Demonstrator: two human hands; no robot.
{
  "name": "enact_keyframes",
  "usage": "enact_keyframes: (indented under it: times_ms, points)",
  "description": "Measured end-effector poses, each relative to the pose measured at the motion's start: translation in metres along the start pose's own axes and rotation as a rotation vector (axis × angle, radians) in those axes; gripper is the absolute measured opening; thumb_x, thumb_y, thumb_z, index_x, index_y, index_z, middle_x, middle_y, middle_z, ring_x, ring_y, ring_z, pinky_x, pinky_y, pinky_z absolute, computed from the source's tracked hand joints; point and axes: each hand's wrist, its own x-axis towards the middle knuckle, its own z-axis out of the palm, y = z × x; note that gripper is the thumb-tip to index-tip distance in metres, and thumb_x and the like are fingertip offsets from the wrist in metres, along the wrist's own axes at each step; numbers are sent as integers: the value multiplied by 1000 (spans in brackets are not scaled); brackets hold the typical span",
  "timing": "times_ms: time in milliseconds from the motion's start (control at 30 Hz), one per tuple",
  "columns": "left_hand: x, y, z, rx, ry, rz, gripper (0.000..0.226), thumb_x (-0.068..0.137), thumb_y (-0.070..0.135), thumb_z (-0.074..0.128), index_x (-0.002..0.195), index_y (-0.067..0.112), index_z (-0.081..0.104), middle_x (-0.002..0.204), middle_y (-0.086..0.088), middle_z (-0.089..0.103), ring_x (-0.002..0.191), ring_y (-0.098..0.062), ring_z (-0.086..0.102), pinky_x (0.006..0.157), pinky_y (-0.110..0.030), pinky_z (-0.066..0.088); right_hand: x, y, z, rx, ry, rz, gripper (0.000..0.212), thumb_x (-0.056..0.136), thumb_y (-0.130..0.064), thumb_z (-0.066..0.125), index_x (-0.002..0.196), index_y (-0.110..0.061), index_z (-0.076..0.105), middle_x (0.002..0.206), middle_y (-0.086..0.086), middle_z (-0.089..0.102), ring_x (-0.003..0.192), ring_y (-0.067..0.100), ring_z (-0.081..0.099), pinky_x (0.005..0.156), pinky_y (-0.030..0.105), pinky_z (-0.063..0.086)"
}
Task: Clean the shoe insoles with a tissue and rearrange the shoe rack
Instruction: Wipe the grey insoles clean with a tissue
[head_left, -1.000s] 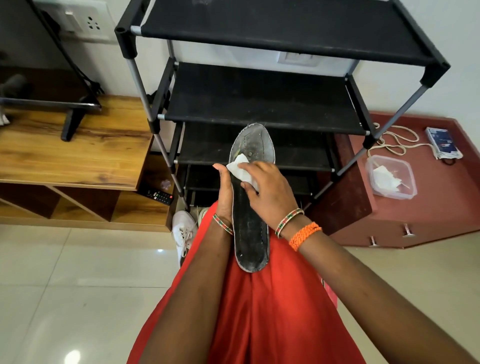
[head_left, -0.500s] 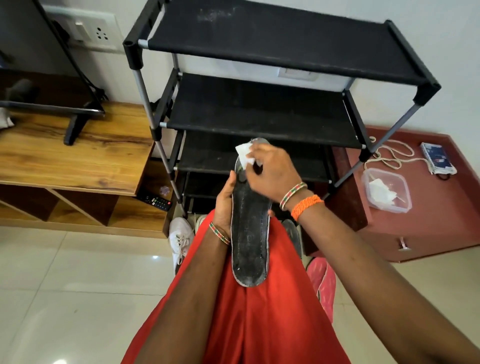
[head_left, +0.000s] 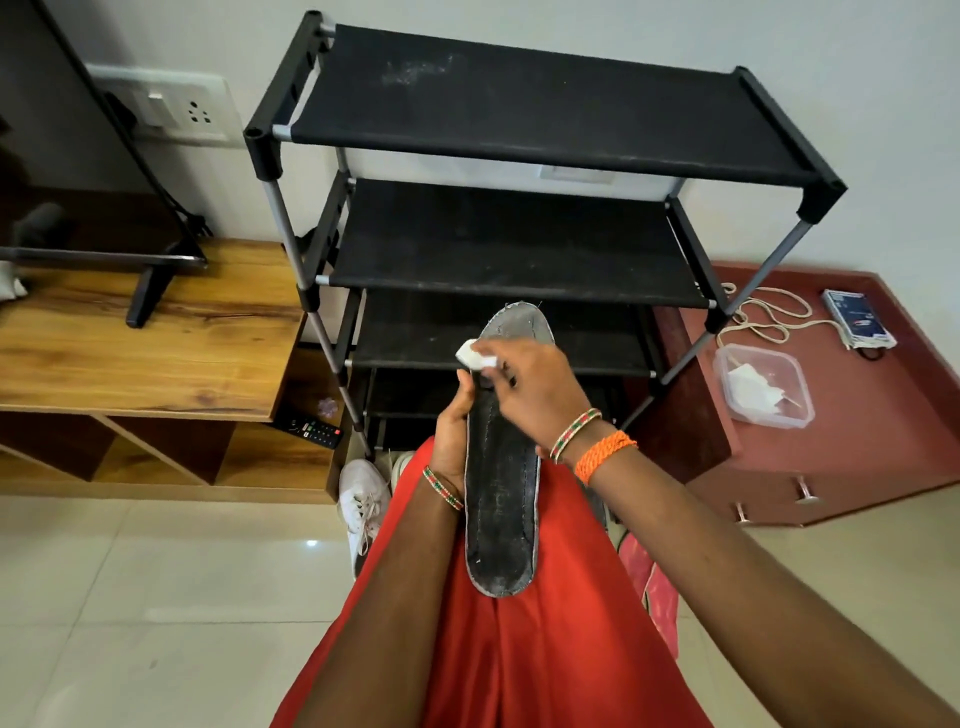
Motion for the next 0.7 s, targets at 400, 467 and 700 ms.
enact_keyframes:
  times_ms: [400,467,700]
  points:
    - [2,-2,7,3,24,-19,66,98,48,22,89,11,76,90,-11,72,82,-20,71,70,-29,58,-3,-11,2,113,106,217,34,82,1,61,110,-15,48,84,6,66,82,18,65,68,34,57]
    - [2,-2,9,34,29,-32,66,97,49,23,91,10,76,92,-12,72,83,-21,70,71,-29,58,2,-4,3,90,158,268,35,80,2,61,107,-16,47,83,6,64,80,19,64,67,37,57]
    - [-3,-2,10,57,43,-33,65,98,48,20,95,9,73,86,-11,72,77,-19,71,65,-27,58,0,-8,10,113,230,279,33,80,0,64,104,-16,48,89,4,59,84,19,63,66,28,56]
